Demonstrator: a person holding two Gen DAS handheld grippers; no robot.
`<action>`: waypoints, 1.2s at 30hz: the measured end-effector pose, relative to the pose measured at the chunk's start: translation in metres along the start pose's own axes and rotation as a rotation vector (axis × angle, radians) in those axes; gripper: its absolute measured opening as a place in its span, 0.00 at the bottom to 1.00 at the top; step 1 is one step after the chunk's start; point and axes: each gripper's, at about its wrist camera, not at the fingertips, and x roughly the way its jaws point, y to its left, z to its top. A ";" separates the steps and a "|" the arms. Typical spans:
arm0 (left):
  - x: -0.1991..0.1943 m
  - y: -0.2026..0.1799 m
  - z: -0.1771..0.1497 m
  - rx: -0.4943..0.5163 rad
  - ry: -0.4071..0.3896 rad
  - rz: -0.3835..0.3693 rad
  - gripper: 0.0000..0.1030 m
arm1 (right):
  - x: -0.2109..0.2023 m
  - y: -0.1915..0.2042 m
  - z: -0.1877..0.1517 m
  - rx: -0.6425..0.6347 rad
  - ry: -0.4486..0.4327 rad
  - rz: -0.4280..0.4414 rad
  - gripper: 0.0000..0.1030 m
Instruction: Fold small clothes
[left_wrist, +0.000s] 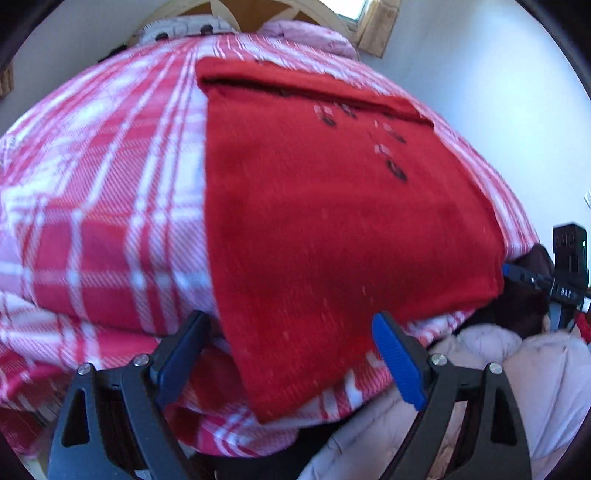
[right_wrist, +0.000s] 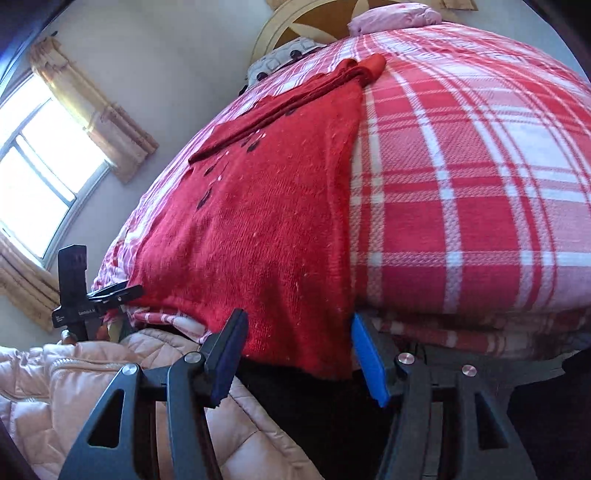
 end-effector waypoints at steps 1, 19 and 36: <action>0.004 -0.001 -0.001 0.001 0.017 -0.002 0.89 | 0.003 -0.001 0.000 -0.001 0.009 -0.005 0.57; -0.012 0.000 -0.002 -0.032 0.018 -0.176 0.14 | -0.024 0.005 0.009 0.080 -0.041 0.271 0.10; -0.083 0.006 0.077 -0.008 -0.191 -0.155 0.14 | -0.058 0.009 0.126 0.134 -0.213 0.435 0.10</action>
